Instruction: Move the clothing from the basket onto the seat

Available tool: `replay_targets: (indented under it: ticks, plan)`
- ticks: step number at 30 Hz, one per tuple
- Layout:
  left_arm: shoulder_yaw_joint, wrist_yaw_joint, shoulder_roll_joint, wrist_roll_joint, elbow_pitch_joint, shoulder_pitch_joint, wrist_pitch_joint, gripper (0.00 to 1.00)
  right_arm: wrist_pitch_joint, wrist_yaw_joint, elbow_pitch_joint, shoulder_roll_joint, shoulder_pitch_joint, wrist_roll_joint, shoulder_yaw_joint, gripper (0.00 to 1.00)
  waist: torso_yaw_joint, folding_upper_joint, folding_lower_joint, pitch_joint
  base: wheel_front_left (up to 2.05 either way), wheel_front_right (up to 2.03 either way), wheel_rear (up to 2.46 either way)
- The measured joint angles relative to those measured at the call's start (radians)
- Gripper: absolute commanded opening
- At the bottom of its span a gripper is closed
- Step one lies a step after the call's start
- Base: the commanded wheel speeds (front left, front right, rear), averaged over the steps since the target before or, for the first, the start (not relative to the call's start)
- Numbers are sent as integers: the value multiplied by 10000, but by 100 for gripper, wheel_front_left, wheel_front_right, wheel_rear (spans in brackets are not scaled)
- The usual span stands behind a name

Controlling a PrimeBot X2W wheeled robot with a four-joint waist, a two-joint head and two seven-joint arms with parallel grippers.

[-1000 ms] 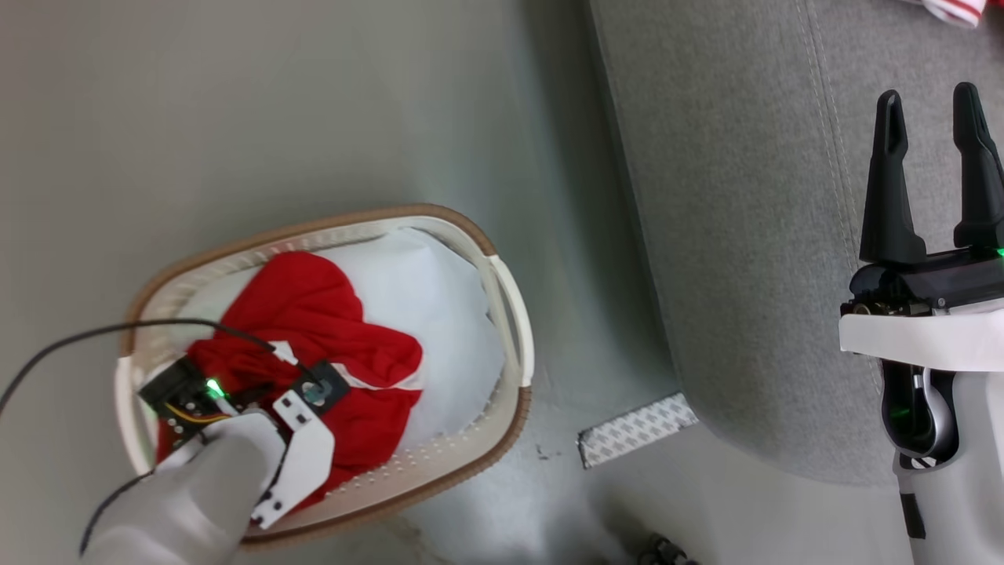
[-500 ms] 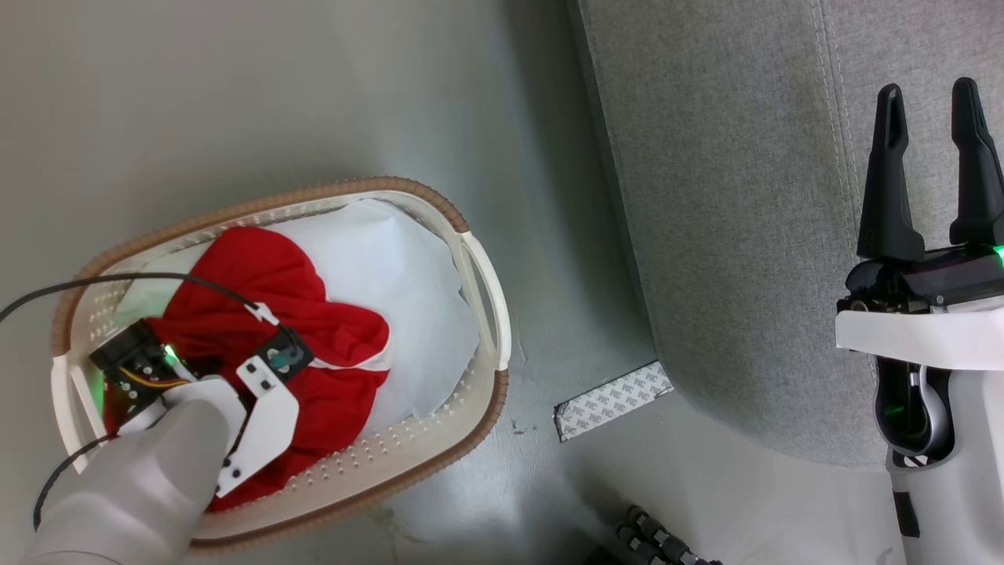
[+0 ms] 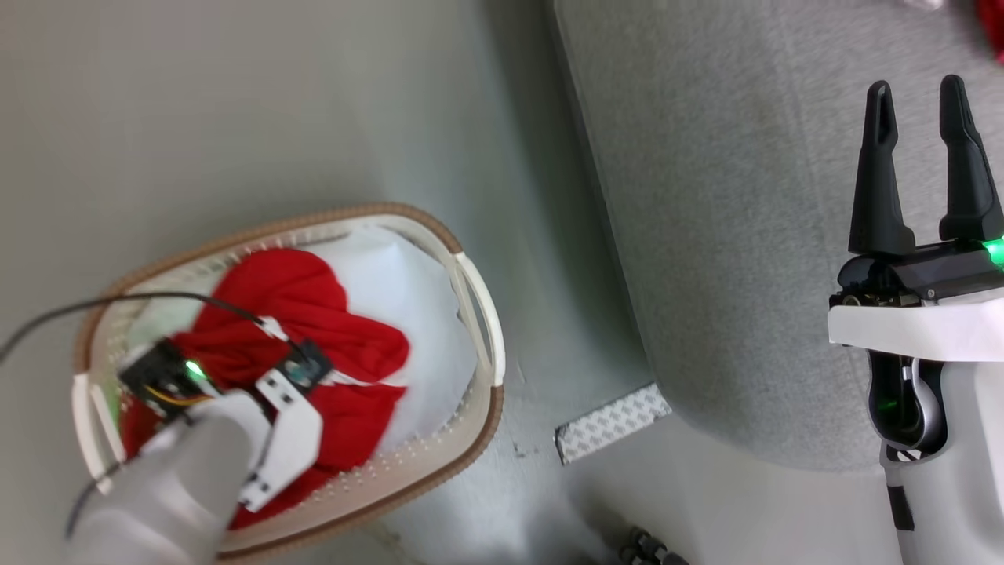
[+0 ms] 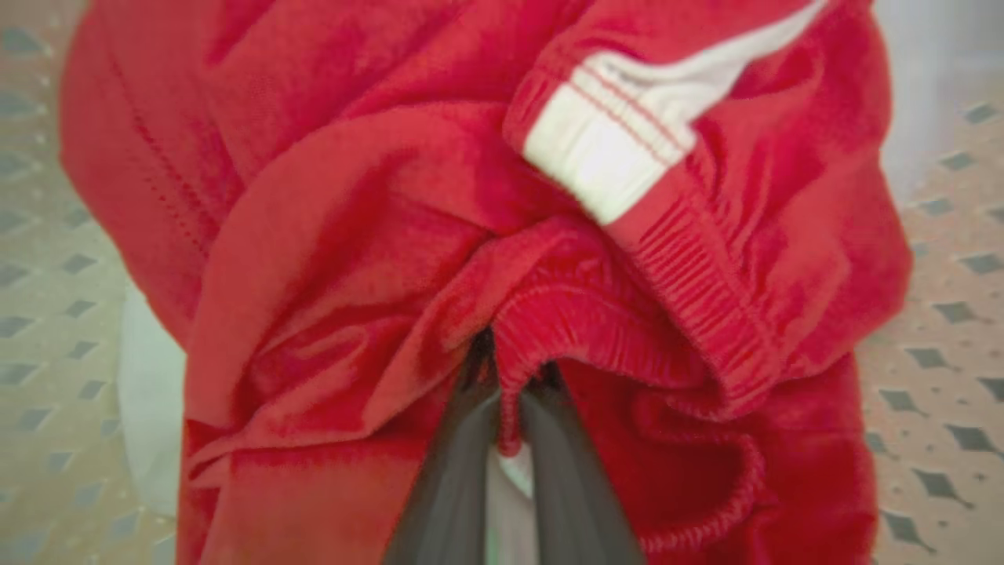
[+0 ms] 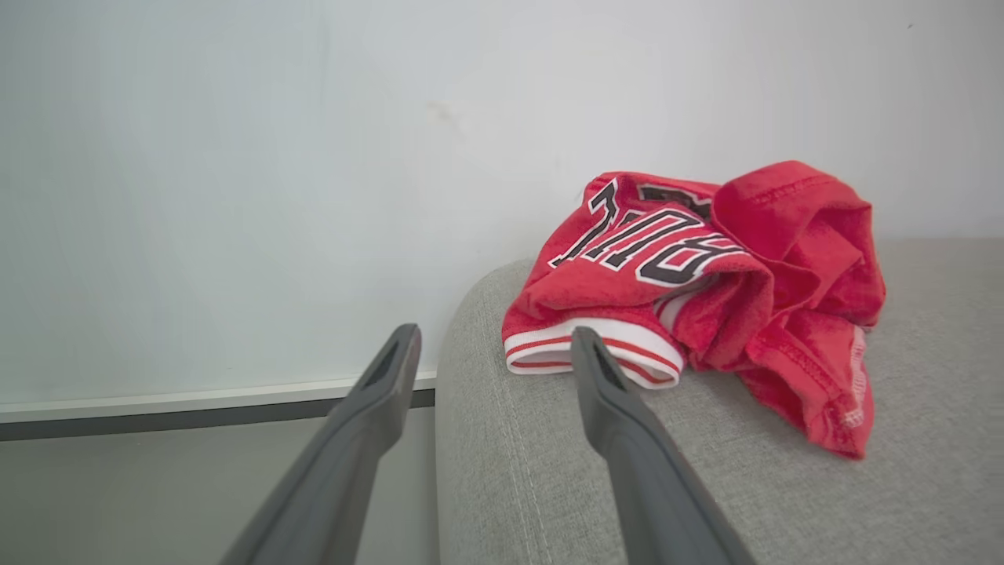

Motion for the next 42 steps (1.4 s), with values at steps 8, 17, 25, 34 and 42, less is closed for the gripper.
replay_targets:
  ticks: [8,17,25,34,42]
  plan:
    - [251,77,-1139,-677,-92,866,-1122,0,-2,0,232,-205,330,-433,-374,100,394,0,-1,-1489,0,0,0]
    - [807,79,-2013,-1739,-431,1818,-2859,0,-2,0,577,-848,1026,-508,-364,100,1238,0,-2,-3678,0,0,0]
    - [1233,21,-2255,-2679,-1461,2530,-3313,0,-4,0,920,-1298,1658,-430,-109,100,2092,0,-3,-5486,0,0,0]
    - [1724,-19,-2299,-3296,-3885,3144,-3361,0,-2,0,1413,-1492,2368,-236,360,100,2983,0,-4,-7116,0,0,0]
    - [2290,-31,-2029,-3923,-6034,3529,-3363,0,-2,0,1737,-1467,2917,54,851,100,3465,1,-3,-8179,0,0,0]
